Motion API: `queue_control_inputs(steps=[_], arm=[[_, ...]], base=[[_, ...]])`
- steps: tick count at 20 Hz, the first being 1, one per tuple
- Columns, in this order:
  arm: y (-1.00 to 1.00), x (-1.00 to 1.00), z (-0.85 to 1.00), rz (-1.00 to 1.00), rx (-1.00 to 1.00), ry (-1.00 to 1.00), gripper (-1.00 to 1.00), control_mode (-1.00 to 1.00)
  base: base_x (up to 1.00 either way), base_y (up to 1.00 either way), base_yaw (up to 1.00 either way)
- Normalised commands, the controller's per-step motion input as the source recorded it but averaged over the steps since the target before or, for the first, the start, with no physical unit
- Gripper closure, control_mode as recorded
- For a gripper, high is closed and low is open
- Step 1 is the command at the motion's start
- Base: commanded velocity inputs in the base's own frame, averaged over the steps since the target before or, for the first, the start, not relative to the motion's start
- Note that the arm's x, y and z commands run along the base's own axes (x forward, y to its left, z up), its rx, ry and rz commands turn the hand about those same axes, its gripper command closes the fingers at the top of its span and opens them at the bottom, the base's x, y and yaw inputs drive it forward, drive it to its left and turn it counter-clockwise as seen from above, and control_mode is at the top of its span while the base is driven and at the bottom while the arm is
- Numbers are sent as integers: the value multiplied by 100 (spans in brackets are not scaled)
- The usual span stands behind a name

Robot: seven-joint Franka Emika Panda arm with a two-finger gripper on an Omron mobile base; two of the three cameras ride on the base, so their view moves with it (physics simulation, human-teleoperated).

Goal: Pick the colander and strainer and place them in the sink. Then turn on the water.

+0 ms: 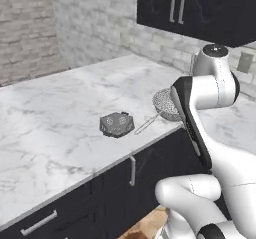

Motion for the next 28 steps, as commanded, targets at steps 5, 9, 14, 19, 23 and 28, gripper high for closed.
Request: queue_control_inputs(steps=[5,9,14,19,23,28], arm=[[0,0,0,0,0,0,100,100],[0,0,0,0,0,0,100,100],[0,0,0,0,0,0,100,100],[0,0,0,0,0,0,100,100],[0,0,0,0,0,0,100,100],[0,0,0,0,0,0,100,100]], base=[[0,0,-50],[0,0,-50],[0,0,-50],[0,-1,-50],[0,-12,-47],[0,-23,-43]])
